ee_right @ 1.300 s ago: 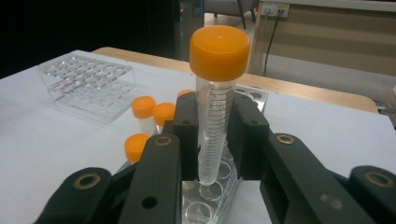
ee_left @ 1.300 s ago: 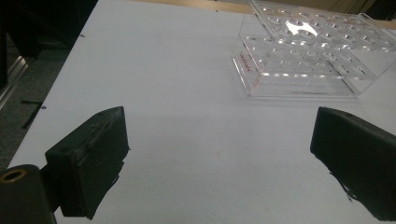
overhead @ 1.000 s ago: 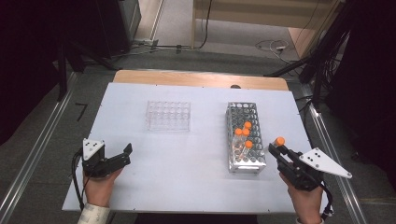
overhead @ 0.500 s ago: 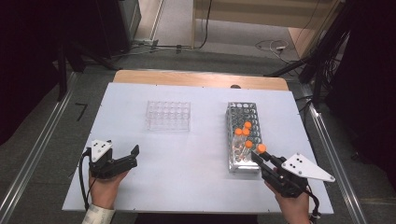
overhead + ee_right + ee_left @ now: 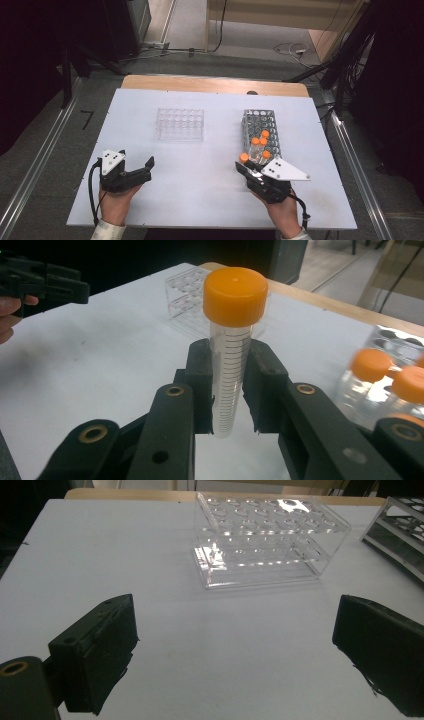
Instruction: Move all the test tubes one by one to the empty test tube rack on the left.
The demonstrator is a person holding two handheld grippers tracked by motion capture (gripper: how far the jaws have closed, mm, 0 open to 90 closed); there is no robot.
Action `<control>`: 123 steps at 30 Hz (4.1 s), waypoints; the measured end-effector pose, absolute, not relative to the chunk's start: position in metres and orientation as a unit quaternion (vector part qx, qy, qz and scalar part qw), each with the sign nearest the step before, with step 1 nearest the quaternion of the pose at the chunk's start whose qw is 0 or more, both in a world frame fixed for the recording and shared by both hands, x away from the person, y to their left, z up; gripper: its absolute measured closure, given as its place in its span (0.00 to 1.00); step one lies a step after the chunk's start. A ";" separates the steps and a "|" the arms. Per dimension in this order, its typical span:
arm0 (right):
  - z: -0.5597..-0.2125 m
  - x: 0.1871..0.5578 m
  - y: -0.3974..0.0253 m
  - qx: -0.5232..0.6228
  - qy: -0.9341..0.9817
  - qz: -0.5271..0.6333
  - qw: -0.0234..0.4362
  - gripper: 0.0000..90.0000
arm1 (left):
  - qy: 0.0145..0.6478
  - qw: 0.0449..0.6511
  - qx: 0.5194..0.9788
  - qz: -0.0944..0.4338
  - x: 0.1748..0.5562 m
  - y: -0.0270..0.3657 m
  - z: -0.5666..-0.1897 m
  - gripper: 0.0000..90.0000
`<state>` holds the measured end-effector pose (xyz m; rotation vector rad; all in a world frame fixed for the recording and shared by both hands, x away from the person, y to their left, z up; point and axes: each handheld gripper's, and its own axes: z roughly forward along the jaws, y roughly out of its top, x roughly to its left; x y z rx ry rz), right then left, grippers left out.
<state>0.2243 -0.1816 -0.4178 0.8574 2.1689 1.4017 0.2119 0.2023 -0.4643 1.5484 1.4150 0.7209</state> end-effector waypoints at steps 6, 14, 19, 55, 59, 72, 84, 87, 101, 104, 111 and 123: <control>-0.424 0.233 -0.147 0.294 0.788 0.505 0.192 0.80 | 0.558 0.443 0.637 0.293 0.211 0.200 -0.462 0.05; -0.432 0.251 -0.111 0.296 0.795 0.500 0.173 0.80 | 0.556 0.451 0.635 0.291 0.211 0.199 -0.461 0.07; -0.437 0.260 -0.094 0.299 0.800 0.490 0.174 0.80 | 0.548 0.462 0.636 0.287 0.210 0.198 -0.460 0.09; -0.458 0.279 -0.025 0.280 0.822 0.477 0.139 0.80 | 0.419 0.502 0.712 0.256 0.238 0.139 -0.432 0.64; -0.457 0.280 -0.027 0.281 0.820 0.478 0.140 0.80 | 0.422 0.500 0.711 0.259 0.239 0.139 -0.433 0.70; -0.454 0.281 -0.030 0.282 0.820 0.477 0.142 0.80 | 0.417 0.494 0.715 0.265 0.244 0.136 -0.433 0.79; -0.455 0.279 -0.044 0.294 0.812 0.487 0.134 0.39 | 0.436 0.504 0.693 0.274 0.254 0.147 -0.423 0.79; -0.454 0.277 -0.048 0.296 0.811 0.487 0.134 0.37 | 0.442 0.503 0.689 0.277 0.258 0.150 -0.420 0.79; -0.462 0.273 -0.067 0.311 0.810 0.479 0.129 0.34 | 0.476 0.499 0.658 0.302 0.293 0.174 -0.396 0.79; -0.462 0.272 -0.068 0.312 0.810 0.480 0.128 0.34 | 0.480 0.494 0.656 0.309 0.300 0.177 -0.391 0.79; -0.461 0.270 -0.069 0.309 0.809 0.483 0.130 0.34 | 0.488 0.489 0.647 0.324 0.314 0.185 -0.384 0.79; -0.455 0.264 -0.073 0.302 0.805 0.493 0.134 0.34 | 0.504 0.484 0.632 0.335 0.334 0.191 -0.390 0.79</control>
